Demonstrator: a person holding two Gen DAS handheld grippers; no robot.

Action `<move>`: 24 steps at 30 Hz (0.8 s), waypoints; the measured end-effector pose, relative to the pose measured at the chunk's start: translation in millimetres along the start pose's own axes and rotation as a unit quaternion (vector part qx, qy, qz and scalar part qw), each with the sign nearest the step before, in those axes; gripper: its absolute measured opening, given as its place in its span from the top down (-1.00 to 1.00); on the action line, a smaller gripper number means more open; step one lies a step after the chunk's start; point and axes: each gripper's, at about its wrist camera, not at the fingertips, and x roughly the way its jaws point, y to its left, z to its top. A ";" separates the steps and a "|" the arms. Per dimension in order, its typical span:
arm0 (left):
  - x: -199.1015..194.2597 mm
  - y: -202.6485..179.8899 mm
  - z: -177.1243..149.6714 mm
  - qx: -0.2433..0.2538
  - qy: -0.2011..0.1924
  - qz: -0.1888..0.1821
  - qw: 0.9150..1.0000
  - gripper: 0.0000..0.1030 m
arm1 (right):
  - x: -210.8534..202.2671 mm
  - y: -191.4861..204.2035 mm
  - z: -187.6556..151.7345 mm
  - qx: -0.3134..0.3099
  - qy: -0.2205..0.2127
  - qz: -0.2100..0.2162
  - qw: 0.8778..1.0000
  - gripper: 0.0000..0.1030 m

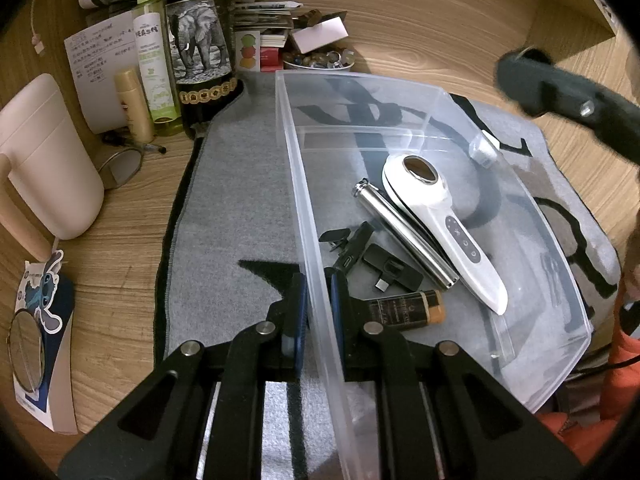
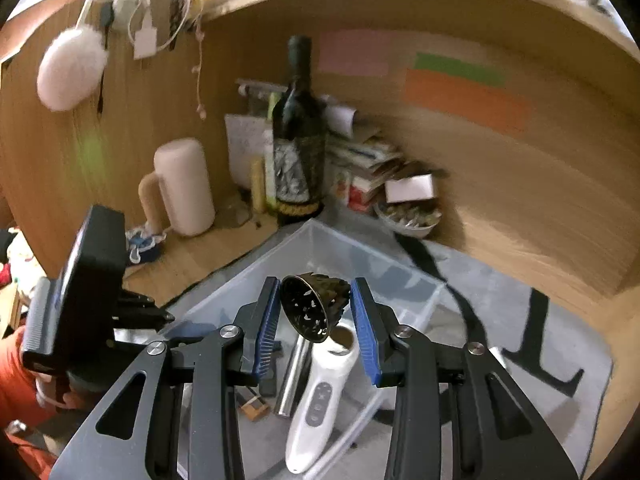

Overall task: Organize rigid objects
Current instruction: 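Carry the round black piece into the clear box and open the right tool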

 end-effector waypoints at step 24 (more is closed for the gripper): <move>0.7 4.3 -0.4 -0.002 -0.002 -0.011 1.000 0.75 | 66.6 26.9 -29.4 -0.066 0.145 0.030 0.987 0.35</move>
